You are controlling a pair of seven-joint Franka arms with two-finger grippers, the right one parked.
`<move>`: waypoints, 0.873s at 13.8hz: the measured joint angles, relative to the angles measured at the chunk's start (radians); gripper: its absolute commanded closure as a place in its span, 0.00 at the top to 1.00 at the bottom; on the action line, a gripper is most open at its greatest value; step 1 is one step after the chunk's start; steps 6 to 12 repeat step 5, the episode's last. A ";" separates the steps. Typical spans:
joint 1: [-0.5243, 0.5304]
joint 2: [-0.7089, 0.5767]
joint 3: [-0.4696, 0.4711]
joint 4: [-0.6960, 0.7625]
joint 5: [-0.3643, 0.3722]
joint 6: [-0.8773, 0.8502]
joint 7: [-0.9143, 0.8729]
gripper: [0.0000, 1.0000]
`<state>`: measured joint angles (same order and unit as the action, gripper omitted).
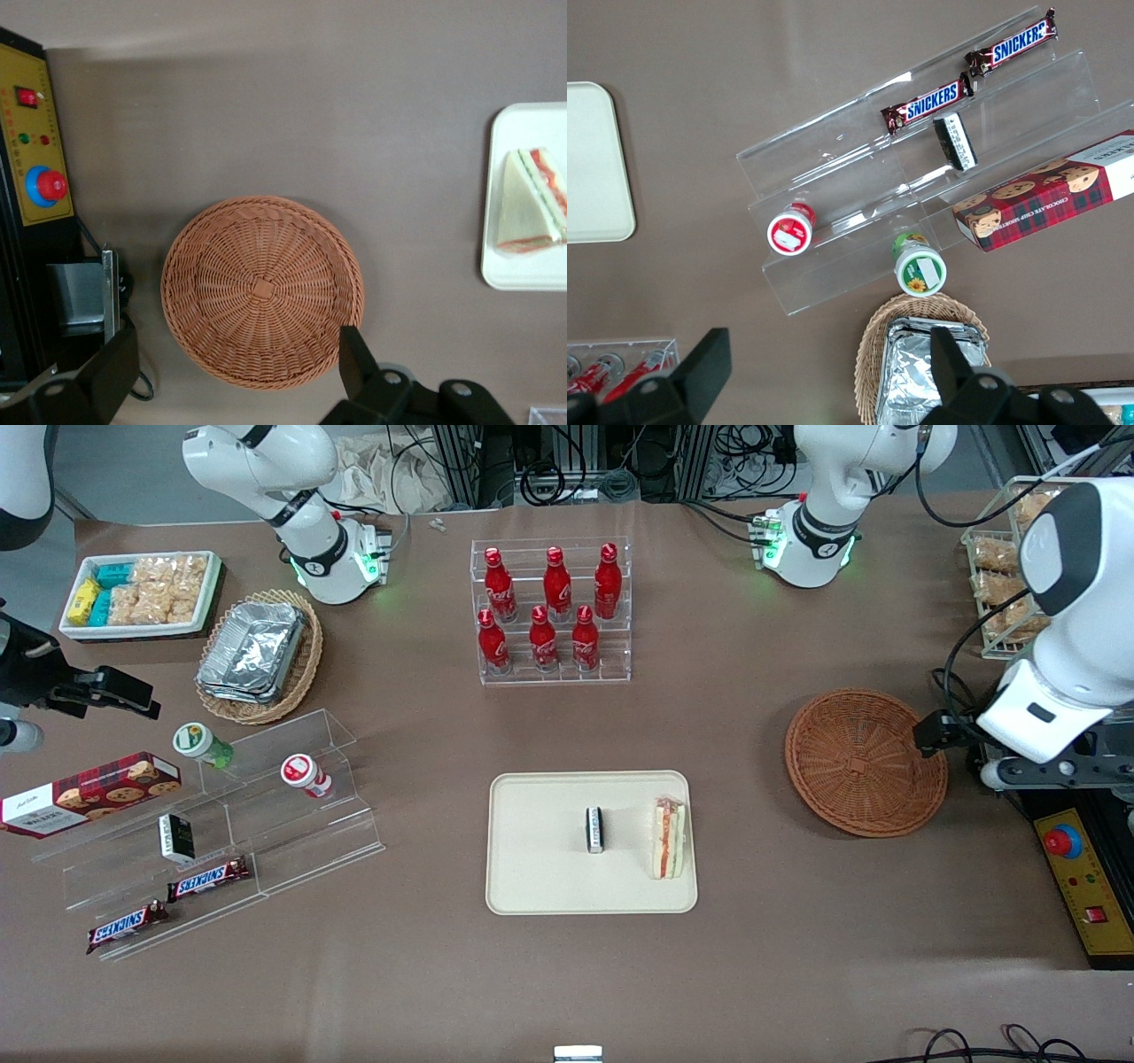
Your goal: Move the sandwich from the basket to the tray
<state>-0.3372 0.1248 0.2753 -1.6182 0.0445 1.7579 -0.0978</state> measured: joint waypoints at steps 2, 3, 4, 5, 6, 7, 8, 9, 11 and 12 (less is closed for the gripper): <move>0.014 0.015 0.000 0.028 -0.016 -0.012 -0.049 1.00; 0.030 0.022 0.000 0.039 -0.043 -0.016 -0.062 1.00; 0.056 0.028 0.000 0.046 -0.082 -0.018 -0.064 1.00; 0.084 0.032 0.000 0.050 -0.116 -0.020 -0.063 1.00; 0.084 0.032 0.000 0.050 -0.116 -0.020 -0.063 1.00; 0.084 0.032 0.000 0.050 -0.116 -0.020 -0.063 1.00; 0.084 0.032 0.000 0.050 -0.116 -0.020 -0.063 1.00; 0.084 0.032 0.000 0.050 -0.116 -0.020 -0.063 1.00; 0.084 0.032 0.000 0.050 -0.116 -0.020 -0.063 1.00; 0.084 0.032 0.000 0.050 -0.116 -0.020 -0.063 1.00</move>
